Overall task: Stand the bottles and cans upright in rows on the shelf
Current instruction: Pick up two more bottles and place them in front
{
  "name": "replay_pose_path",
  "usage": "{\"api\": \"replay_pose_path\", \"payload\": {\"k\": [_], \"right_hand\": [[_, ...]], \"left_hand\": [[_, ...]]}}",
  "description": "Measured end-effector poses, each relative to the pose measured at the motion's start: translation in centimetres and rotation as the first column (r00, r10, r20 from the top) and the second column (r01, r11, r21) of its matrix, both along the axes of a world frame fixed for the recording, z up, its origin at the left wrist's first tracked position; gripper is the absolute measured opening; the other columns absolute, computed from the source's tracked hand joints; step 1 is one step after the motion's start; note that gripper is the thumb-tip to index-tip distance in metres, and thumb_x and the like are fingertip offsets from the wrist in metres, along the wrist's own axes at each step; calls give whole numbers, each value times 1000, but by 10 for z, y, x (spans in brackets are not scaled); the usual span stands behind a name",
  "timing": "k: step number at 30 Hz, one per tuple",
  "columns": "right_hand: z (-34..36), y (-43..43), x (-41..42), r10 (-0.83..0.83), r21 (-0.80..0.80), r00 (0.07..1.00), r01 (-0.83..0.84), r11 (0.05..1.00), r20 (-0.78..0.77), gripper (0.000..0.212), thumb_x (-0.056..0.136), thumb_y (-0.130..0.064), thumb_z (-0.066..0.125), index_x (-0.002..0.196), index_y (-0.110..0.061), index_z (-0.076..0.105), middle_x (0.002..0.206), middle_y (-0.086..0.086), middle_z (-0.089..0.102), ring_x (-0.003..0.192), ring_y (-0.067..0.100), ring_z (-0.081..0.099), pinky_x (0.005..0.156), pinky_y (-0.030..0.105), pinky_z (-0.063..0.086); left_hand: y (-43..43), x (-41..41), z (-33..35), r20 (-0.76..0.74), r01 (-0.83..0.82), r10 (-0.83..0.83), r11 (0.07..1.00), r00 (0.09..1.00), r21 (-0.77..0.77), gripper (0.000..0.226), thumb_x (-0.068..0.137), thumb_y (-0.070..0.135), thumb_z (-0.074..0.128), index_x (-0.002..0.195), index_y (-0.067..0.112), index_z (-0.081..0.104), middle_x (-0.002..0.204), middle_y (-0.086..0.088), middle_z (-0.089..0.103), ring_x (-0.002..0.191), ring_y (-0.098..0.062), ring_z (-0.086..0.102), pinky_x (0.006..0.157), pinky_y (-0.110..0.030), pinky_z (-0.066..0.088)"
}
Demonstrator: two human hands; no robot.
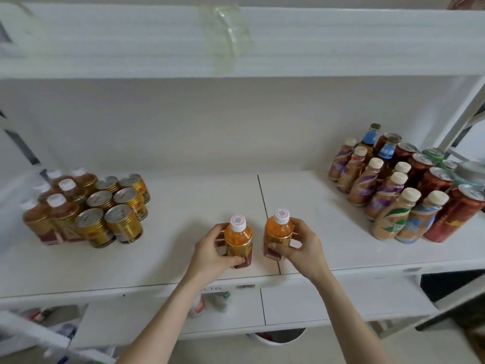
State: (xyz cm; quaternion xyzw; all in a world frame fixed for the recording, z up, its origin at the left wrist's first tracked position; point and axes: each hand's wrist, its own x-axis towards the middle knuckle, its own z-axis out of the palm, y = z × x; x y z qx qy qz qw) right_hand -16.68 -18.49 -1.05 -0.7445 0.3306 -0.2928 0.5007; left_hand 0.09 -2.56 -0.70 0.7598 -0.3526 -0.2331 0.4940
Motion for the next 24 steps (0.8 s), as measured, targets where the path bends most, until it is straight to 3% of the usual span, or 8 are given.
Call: {"api": "replay_pose_path", "payload": {"k": [6, 11, 15, 18, 24], "right_hand": [[0, 40, 39, 82, -29, 996, -83, 996, -23, 59, 63, -20, 86, 115, -27, 57, 105, -13, 68, 98, 4, 63, 82, 17, 47], [2, 82, 76, 150, -38, 988, -151, 988, -36, 60, 64, -21, 86, 116, -27, 57, 105, -15, 68, 97, 0, 62, 82, 12, 47], [-1, 122, 109, 165, -22, 986, -166, 986, -27, 61, 63, -22, 85, 117, -26, 57, 107, -12, 69, 99, 5, 64, 86, 21, 50], [-1, 155, 136, 156, -17, 988, -156, 988, -23, 60, 63, -20, 85, 116, -25, 58, 106, -12, 69, 98, 4, 64, 86, 22, 50], [-2, 227, 193, 136, -3, 990, -136, 991, -21, 62, 63, -22, 85, 118, -25, 57, 107, -10, 69, 100, 7, 64, 90, 27, 51]], "left_hand": [[45, 30, 0, 9, -39, 39, 999, 999, -4, 68, 54, 13, 87, 110, 36, 57, 106, 14, 67, 100, -3, 61, 81, -18, 47], [91, 63, -2, -8, -89, 89, 996, 996, -10, 68, 54, 11, 88, 110, 35, 56, 107, 14, 66, 103, -4, 60, 79, -16, 46], [131, 96, 0, -18, -97, 97, 995, 995, -9, 71, 56, 10, 88, 110, 39, 51, 108, 19, 62, 103, -6, 58, 80, -16, 44], [164, 125, 0, -21, -80, 80, 997, 997, -2, 77, 57, 10, 88, 122, 31, 51, 116, 11, 62, 106, -9, 58, 83, -18, 45], [232, 185, 5, 11, -48, 48, 998, 999, 36, 81, 55, 15, 90, 126, 29, 52, 117, 9, 63, 107, -11, 58, 88, -26, 47]]}}
